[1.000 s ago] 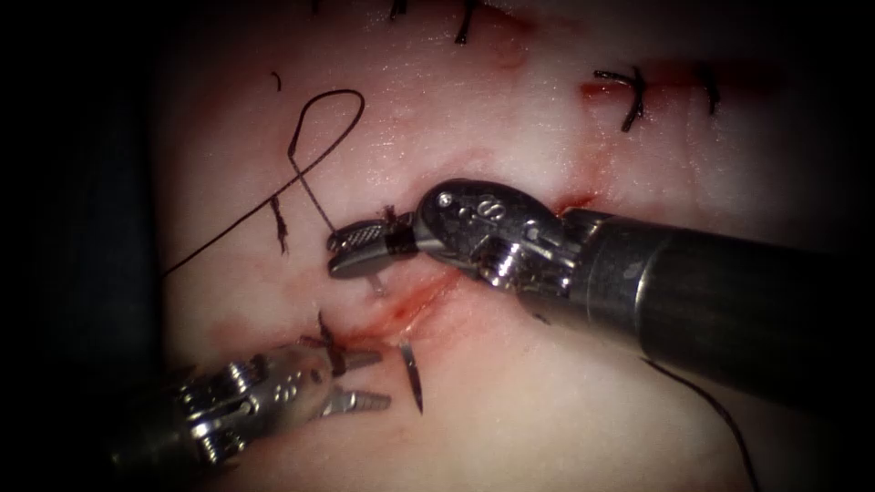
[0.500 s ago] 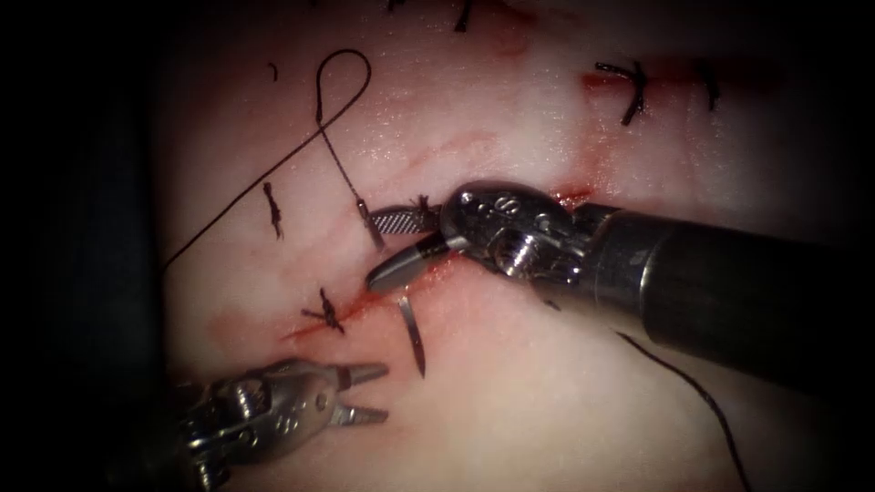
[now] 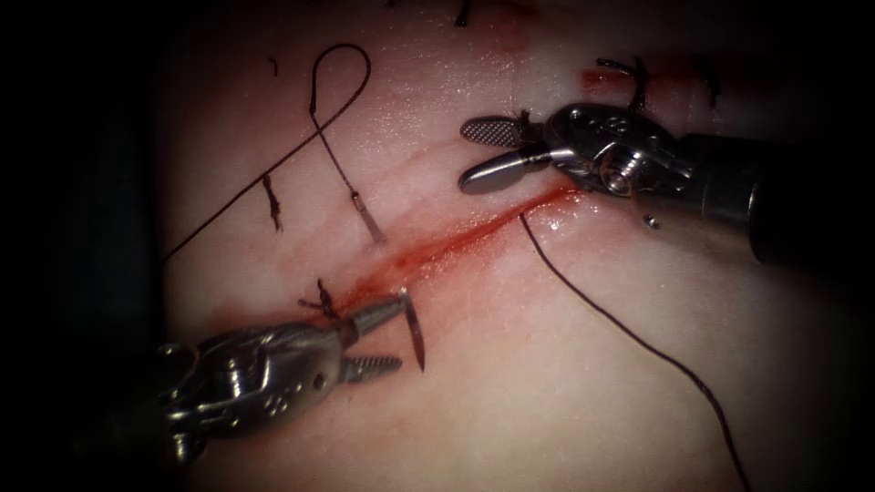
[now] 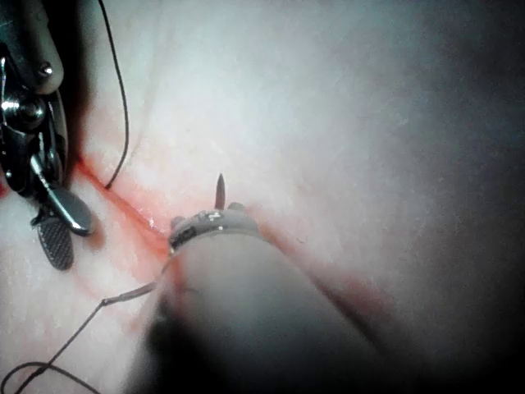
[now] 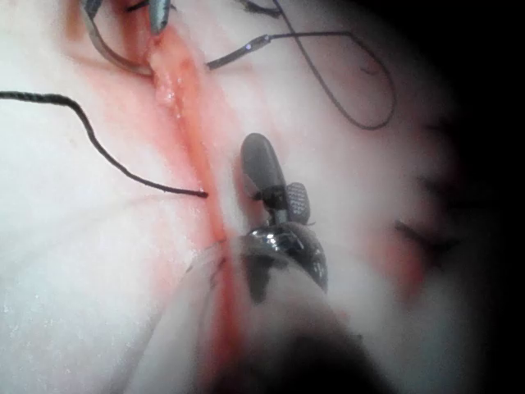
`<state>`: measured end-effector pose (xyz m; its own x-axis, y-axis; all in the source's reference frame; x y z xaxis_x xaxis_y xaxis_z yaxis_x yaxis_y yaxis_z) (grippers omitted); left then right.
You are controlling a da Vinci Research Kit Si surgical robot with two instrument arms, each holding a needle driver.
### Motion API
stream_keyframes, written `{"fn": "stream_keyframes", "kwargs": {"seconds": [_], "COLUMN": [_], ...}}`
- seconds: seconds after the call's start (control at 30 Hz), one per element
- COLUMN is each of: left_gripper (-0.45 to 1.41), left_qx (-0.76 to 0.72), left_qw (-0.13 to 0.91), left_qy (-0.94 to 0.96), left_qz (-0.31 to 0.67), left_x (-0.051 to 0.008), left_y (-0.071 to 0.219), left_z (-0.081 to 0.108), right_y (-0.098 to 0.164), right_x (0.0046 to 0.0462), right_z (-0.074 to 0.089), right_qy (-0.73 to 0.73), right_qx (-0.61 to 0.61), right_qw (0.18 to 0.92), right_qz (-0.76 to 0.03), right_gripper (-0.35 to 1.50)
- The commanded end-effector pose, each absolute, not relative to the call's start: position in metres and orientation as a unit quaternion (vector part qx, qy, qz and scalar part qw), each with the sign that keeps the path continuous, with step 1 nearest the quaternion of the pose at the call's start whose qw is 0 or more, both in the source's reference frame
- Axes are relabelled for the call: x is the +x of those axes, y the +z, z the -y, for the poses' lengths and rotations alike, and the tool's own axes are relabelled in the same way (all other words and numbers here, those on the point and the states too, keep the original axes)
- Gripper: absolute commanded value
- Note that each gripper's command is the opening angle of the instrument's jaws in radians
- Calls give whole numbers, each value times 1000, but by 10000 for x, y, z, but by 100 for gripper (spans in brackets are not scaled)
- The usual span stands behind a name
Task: Wound Closure
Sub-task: Use the left gripper to pull the needle through the skin.
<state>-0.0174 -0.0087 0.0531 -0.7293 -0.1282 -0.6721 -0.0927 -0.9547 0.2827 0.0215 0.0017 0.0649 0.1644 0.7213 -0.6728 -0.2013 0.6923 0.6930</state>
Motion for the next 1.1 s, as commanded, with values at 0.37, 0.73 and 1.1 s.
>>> {"fn": "stream_keyframes", "kwargs": {"seconds": [0.37, 0.73, 1.1], "left_gripper": [62, -35, -35], "left_qx": [428, 445, 551], "left_qw": [31, -25, -191], "left_qy": [-889, -884, -811], "left_qz": [159, 144, -43], "left_x": [-197, -189, -190], "left_y": [562, 554, 527], "left_z": [76, 73, 86], "right_y": [658, 656, 634], "right_x": [228, 228, 229], "right_z": [-15, -15, -21], "right_qy": [313, 317, 324], "right_qx": [227, 225, 216], "right_qw": [728, 726, 721], "right_qz": [-566, -567, -572], "right_gripper": [87, 71, 67]}}
